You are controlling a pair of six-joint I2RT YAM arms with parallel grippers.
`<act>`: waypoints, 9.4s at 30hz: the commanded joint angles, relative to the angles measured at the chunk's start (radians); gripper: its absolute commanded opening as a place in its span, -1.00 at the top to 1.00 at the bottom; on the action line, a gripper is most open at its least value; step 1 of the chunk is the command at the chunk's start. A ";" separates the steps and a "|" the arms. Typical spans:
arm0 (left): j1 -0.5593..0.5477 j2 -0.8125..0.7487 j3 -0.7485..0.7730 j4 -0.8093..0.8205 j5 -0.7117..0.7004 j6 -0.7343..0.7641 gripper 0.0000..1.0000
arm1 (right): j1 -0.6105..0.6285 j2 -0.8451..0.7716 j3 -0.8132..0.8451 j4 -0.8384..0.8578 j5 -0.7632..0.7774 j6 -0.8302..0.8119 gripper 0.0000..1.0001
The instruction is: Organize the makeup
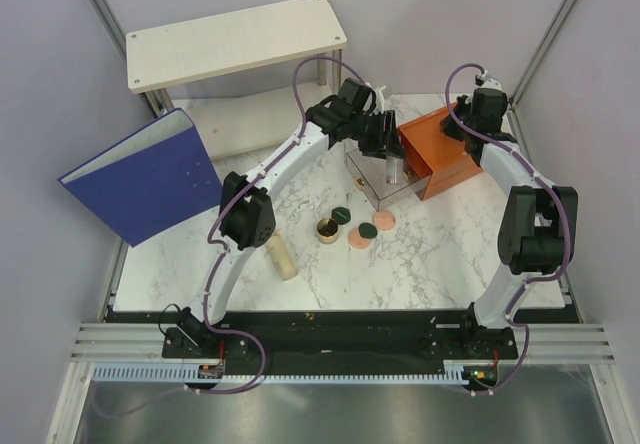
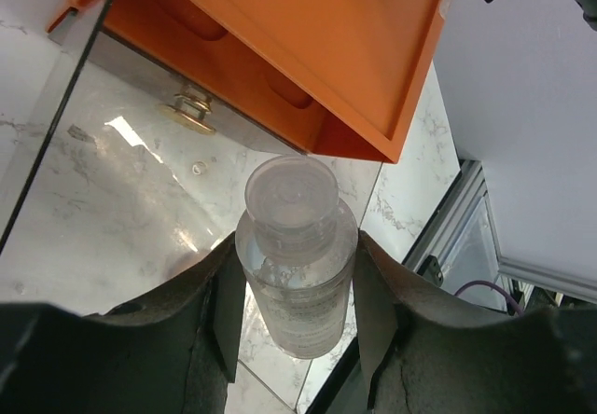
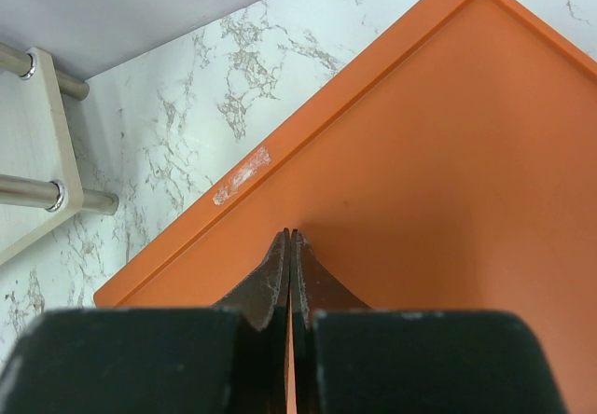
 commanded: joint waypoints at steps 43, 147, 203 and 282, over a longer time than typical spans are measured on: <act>0.244 -0.634 -0.943 -0.413 -0.342 0.011 -0.66 | 0.007 0.136 -0.073 -0.352 0.005 -0.061 1.00; 0.006 -0.036 -0.006 0.019 0.042 0.119 -0.14 | 0.003 0.168 -0.073 -0.388 -0.015 -0.077 1.00; 0.101 -0.094 -0.274 0.043 0.174 -0.024 0.97 | 0.003 0.177 -0.067 -0.388 -0.029 -0.074 1.00; 0.044 0.294 -0.170 0.573 0.195 -0.808 0.04 | -0.005 0.186 -0.078 -0.354 -0.050 -0.053 1.00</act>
